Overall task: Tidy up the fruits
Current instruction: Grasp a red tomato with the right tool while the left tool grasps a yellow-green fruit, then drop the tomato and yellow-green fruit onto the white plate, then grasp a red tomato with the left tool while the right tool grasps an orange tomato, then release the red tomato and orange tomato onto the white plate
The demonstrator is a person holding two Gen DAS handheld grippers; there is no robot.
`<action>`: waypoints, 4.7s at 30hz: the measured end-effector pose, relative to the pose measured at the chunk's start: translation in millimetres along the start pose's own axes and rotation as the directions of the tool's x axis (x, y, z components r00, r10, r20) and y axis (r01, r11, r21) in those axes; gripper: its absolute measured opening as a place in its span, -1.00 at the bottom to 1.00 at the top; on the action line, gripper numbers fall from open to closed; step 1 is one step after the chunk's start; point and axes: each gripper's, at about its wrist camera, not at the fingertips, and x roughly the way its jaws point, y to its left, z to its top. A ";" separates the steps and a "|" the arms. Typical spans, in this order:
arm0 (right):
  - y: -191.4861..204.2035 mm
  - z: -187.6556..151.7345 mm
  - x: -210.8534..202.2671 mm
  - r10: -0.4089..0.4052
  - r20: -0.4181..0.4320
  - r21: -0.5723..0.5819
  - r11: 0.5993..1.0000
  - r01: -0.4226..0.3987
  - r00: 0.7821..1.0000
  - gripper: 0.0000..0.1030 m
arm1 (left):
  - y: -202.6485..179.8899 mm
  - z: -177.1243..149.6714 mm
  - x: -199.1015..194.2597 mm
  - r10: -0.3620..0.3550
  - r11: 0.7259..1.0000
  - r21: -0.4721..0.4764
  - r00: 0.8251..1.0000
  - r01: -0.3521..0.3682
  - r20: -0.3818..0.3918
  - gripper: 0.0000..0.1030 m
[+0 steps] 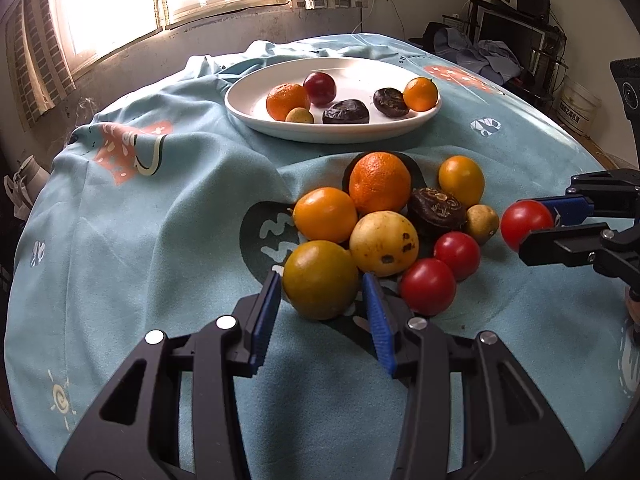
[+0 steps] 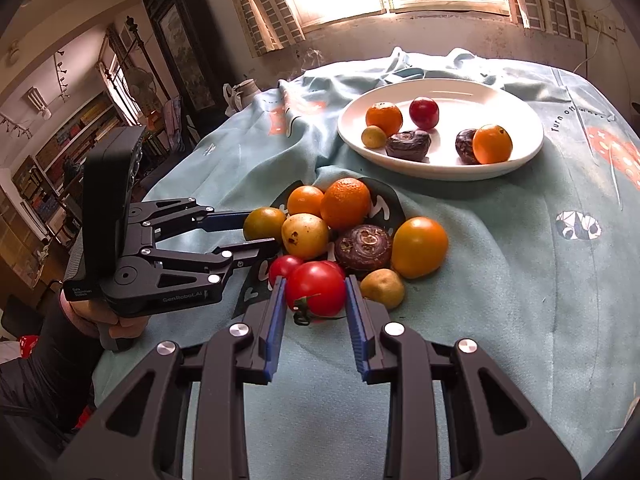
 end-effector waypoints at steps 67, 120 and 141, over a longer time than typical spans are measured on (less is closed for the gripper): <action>-51.1 37.6 14.6 -0.175 0.072 0.054 0.984 0.171 0.982 0.25 | 41.7 33.7 -24.5 0.175 0.943 -0.306 0.976 -0.129 0.130 0.96; -80.5 27.6 21.3 -0.084 0.013 0.233 0.969 0.079 0.996 -0.26 | -47.4 -4.1 -5.8 -0.115 0.987 0.115 0.993 0.115 -0.008 -0.21; -72.7 28.7 8.7 -0.048 0.038 0.217 0.975 0.039 0.998 -0.26 | -35.0 0.6 -18.1 -0.181 0.983 0.042 0.983 0.181 0.018 -0.39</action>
